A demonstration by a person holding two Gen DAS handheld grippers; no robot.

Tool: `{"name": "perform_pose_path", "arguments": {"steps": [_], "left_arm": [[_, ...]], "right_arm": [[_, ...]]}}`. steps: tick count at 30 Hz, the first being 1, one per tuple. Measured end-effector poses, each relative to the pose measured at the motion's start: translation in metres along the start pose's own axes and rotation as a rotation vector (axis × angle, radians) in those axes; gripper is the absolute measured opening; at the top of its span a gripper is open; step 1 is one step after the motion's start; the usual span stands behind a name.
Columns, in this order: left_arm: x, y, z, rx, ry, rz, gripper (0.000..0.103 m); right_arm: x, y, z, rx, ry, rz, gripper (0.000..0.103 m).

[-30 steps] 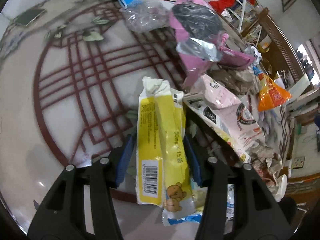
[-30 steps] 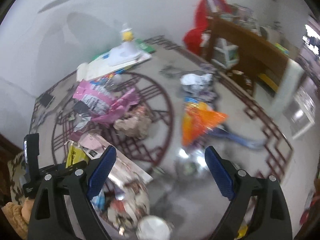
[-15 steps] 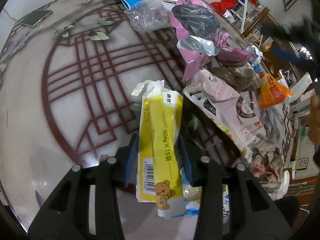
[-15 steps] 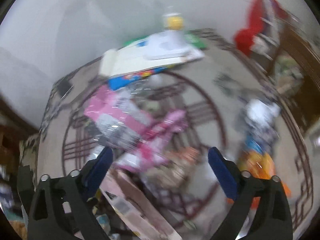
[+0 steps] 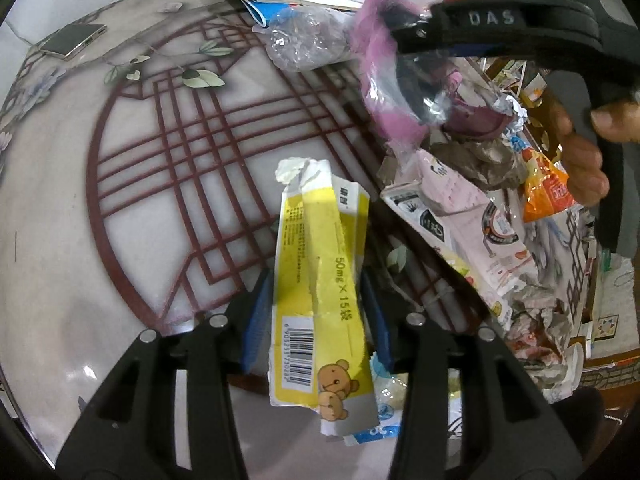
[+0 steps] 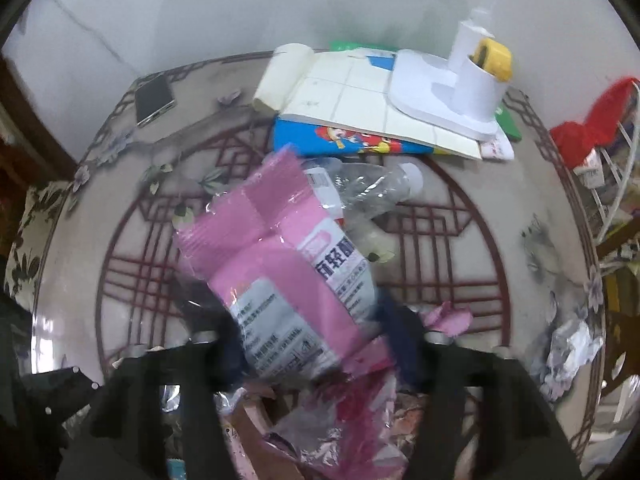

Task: Collect trash
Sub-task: 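Grasp the pink snack bag with the right tool while left tool holds tissue pack, then carry both items over the red bin and open both tools to drop them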

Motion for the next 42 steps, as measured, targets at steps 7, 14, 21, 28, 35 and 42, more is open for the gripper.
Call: {"name": "perform_pose_path", "arguments": {"steps": [7, 14, 21, 28, 35, 42], "left_arm": [[0.016, 0.008, -0.002, 0.000, 0.004, -0.046, 0.040], [0.063, 0.022, -0.025, -0.038, -0.011, -0.155, 0.040], [0.124, 0.035, -0.072, -0.118, -0.065, -0.291, 0.040], [0.165, 0.033, -0.127, -0.189, -0.148, -0.371, 0.040], [0.197, 0.023, -0.171, -0.264, -0.224, -0.423, 0.040], [0.218, 0.015, -0.199, -0.303, -0.272, -0.452, 0.040]], "right_arm": [[0.067, -0.003, -0.007, -0.120, -0.004, -0.144, 0.013], [0.175, -0.022, -0.018, -0.258, -0.063, -0.324, 0.013], [0.255, -0.079, -0.019, -0.363, -0.187, -0.402, 0.013], [0.307, -0.147, -0.019, -0.485, -0.271, -0.427, 0.013], [0.349, -0.198, -0.026, -0.608, -0.306, -0.484, 0.014], [0.377, -0.227, -0.035, -0.662, -0.347, -0.526, 0.015]]}}
Point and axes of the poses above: each gripper's, at about its wrist camera, not at the fingertips, and x roughly against the way its jaws point, z to its left, y to its top, the point moved 7 cm from there along -x, roughly the way its jaws point, and after that the axes turned 8 degrees about -z, right-handed, at the moved point
